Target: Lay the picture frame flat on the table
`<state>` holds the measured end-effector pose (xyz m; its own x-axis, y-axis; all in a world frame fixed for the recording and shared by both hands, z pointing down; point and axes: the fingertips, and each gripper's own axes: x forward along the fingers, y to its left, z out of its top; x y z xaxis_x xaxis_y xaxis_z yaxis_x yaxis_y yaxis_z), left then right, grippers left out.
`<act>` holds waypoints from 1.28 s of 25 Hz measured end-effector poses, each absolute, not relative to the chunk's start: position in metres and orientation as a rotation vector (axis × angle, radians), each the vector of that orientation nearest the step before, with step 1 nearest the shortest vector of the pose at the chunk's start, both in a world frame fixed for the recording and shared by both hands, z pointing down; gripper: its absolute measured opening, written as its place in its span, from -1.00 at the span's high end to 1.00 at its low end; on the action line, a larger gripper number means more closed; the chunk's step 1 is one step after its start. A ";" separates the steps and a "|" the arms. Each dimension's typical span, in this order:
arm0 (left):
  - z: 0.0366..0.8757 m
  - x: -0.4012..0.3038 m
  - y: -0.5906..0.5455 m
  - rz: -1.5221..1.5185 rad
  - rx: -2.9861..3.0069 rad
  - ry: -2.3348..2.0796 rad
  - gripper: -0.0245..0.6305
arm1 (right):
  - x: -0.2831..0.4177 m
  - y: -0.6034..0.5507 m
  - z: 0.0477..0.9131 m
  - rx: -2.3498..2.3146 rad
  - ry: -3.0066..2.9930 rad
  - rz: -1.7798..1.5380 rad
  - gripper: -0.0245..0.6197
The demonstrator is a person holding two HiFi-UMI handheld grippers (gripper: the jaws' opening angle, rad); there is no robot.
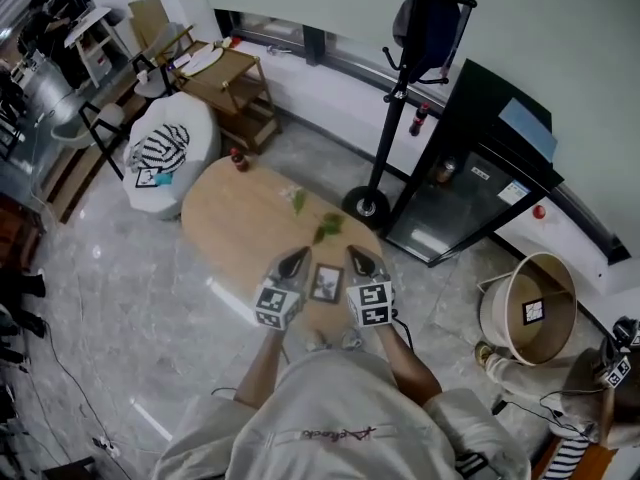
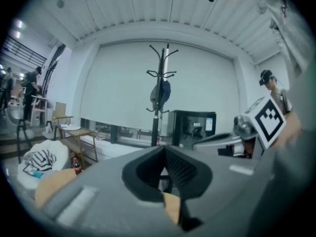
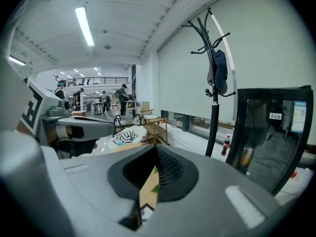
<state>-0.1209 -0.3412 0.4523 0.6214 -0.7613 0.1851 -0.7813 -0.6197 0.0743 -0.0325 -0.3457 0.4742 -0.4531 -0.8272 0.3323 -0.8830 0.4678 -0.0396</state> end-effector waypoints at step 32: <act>0.404 -0.137 -0.345 0.194 2.788 -1.366 0.93 | -0.030 -0.343 0.429 1.563 -2.512 0.222 0.91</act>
<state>-0.1368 -0.3452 0.4038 0.6067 -0.7850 0.1255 -0.7889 -0.6139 -0.0267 -0.0304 -0.3435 0.4290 -0.4338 -0.8723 0.2256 -0.8984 0.4379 -0.0341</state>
